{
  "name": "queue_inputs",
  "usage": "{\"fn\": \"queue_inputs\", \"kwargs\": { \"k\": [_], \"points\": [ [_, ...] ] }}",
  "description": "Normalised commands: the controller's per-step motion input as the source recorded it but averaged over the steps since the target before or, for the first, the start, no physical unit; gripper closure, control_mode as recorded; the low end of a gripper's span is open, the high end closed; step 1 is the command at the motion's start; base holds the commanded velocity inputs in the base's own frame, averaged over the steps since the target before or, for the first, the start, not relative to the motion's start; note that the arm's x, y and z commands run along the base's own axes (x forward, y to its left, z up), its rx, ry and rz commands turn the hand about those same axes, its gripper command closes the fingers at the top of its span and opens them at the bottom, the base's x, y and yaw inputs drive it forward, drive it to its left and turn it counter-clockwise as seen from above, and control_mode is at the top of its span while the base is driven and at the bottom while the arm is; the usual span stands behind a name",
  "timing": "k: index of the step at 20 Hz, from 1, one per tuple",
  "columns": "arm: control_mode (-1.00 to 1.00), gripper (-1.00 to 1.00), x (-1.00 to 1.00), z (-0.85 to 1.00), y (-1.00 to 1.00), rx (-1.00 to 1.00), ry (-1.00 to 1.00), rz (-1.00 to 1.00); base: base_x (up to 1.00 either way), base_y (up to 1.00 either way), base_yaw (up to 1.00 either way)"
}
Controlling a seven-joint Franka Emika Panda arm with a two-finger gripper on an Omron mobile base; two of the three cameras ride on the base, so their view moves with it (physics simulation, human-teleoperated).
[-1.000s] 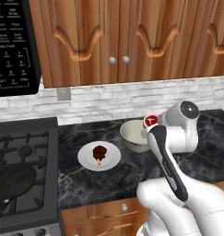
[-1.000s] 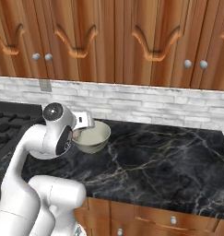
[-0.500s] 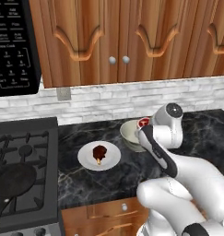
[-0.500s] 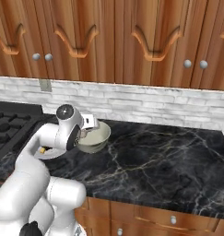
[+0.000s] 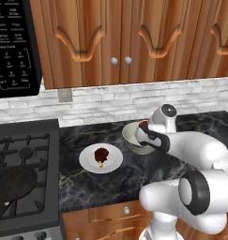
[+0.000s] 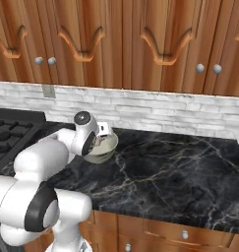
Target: Place one of the steaks on the plate and the other in the bowl. Then place the bowl in the fridge.
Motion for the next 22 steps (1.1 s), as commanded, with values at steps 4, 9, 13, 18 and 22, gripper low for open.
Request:
{"fn": "queue_inputs", "kwargs": {
  "k": [4, 9, 13, 18, 22],
  "points": [
    [-1.0, 1.0, 0.5, -0.29, 0.0, 0.0, 0.0, 0.0, 0.0, 0.0, 0.0],
    [-1.0, 1.0, 0.45, -0.34, 0.0, 0.0, 0.0, 0.0, 0.0, 0.0, 0.0],
    [-1.0, -1.0, 0.16, -0.23, 0.0, 0.0, 0.01, 0.0, 0.0, 0.0, 0.0],
    [-1.0, -1.0, -0.13, -0.02, 0.0, 0.0, 0.01, 0.0, 0.0, 0.0, 0.0],
    [-1.0, -1.0, -0.48, 0.1, -0.01, 0.0, 0.0, 0.0, 0.0, 0.0, 0.0]
  ]
}}
